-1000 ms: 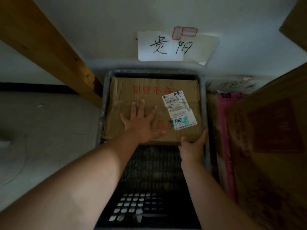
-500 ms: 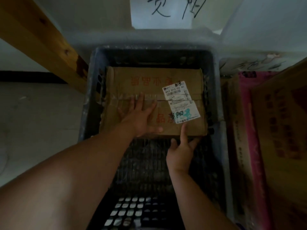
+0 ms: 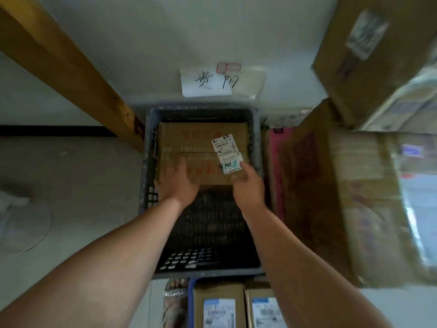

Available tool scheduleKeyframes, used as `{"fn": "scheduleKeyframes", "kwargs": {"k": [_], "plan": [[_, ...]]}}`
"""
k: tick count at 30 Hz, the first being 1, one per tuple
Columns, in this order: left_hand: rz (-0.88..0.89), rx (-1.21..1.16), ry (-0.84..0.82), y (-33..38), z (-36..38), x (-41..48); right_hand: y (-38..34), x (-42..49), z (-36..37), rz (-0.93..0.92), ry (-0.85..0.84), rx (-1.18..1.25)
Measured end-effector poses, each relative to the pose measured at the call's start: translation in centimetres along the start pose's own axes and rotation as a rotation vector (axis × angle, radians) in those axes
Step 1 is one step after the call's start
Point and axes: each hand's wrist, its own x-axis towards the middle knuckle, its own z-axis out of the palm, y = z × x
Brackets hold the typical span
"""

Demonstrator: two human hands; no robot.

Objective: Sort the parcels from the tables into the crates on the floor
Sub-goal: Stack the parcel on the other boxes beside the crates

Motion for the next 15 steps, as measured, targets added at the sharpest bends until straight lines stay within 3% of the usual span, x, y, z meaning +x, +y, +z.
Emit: {"fn": "scheduleKeyframes", "kwargs": {"k": [7,11,15], "plan": [[0.234,-0.509,0.164,9.5,-13.8,-6.9,-11.7,-11.2,-7.0,-0.288,0.132,0.172],[0.404,-0.571,0.130,16.0,-18.9,-11.3,-16.0,-14.7,-13.3,-0.505,0.419,0.134],[0.481,-0.584,0.029,21.5,-20.2,-15.2,-17.6,-15.7,-21.2,-0.415,0.705,0.188]]}}
